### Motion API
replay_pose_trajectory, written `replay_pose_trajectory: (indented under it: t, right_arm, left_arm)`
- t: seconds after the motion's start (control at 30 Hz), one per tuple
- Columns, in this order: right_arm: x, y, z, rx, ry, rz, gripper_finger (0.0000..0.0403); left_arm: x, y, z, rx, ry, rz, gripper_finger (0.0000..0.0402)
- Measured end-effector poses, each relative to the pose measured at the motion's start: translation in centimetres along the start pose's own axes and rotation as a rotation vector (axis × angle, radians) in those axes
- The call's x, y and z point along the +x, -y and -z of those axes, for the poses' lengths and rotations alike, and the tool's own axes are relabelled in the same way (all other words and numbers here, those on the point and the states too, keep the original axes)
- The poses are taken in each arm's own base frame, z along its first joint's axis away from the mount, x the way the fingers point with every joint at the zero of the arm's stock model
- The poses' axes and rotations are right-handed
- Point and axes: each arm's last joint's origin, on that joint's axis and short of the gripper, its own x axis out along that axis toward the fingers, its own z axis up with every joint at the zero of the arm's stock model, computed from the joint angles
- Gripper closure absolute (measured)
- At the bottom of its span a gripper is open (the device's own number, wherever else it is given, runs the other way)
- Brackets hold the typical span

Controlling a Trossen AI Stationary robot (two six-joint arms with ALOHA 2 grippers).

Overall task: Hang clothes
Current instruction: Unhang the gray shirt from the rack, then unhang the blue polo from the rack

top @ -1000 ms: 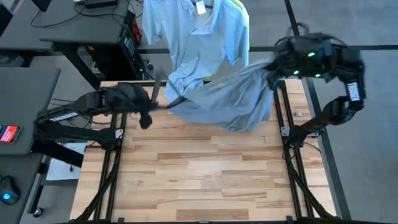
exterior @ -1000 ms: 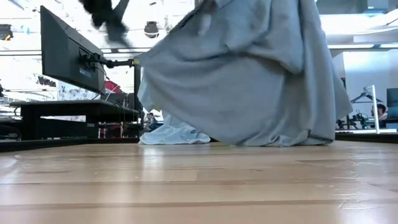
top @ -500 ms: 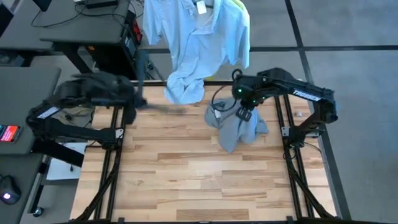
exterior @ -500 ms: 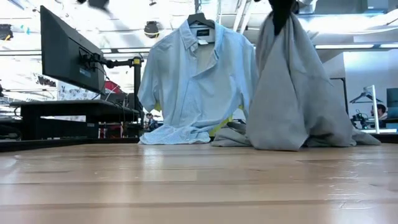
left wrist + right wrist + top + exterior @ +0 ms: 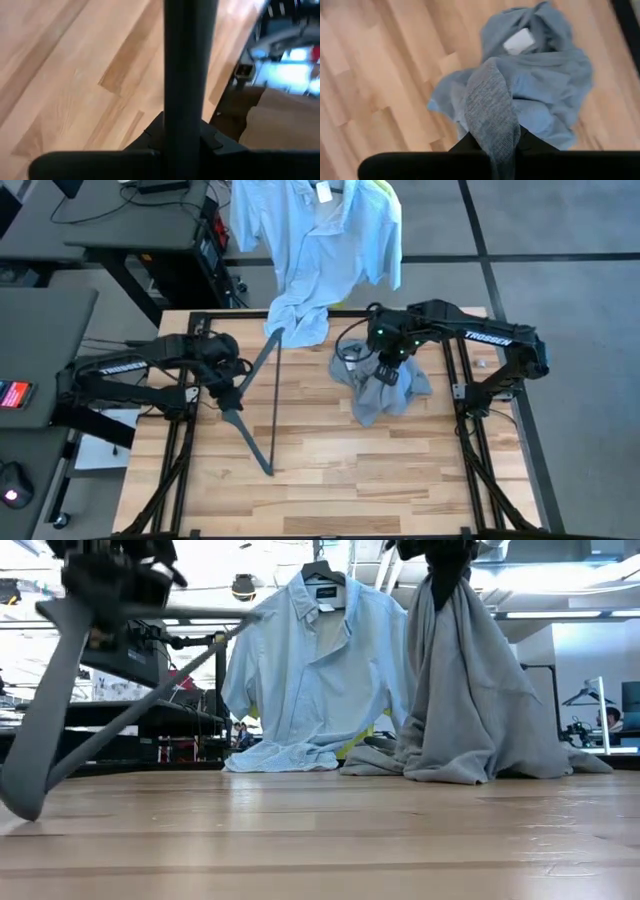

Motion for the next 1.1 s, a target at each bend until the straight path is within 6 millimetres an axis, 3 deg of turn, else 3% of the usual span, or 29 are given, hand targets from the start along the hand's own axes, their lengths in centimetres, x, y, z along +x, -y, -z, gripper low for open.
replay_pose_trajectory:
  t: [0.13,0.3,0.47,0.57,0.77,0.9,1.1]
  right_arm:
    - [0.6,-0.4,0.1,-0.058,-0.004,-0.009,0.0403]
    - [0.6,0.0,-0.1,-0.055,0.014,-0.005,0.0403]
    - [0.6,0.5,-0.2,-0.007,0.018,0.0,0.0403]
    - [0.6,0.5,-0.5,0.023,0.045,-0.004,0.039]
    - [0.1,0.8,-2.2,0.121,0.209,-0.028,0.0306]
    - [-3.5,2.0,-3.9,0.16,0.398,-0.038,0.0245]
    - [-12.8,4.0,-4.8,0.121,0.76,0.027,0.019]
  left_arm:
    - [1.0,-1.4,0.0,-0.056,-0.005,-0.101,0.0288]
    - [-0.3,-1.4,-1.0,-0.044,0.058,-0.115,0.023]
    - [-3.6,0.6,-2.2,0.099,0.213,-0.116,0.0225]
    - [-5.2,1.2,-2.7,0.202,0.315,-0.224,0.0225]
    - [-6.8,1.0,-3.6,0.309,0.477,-0.544,0.0225]
    - [-7.9,1.5,-4.1,0.404,0.534,-0.576,0.0225]
    - [-8.9,1.9,-4.8,0.439,0.525,-0.432,0.0224]
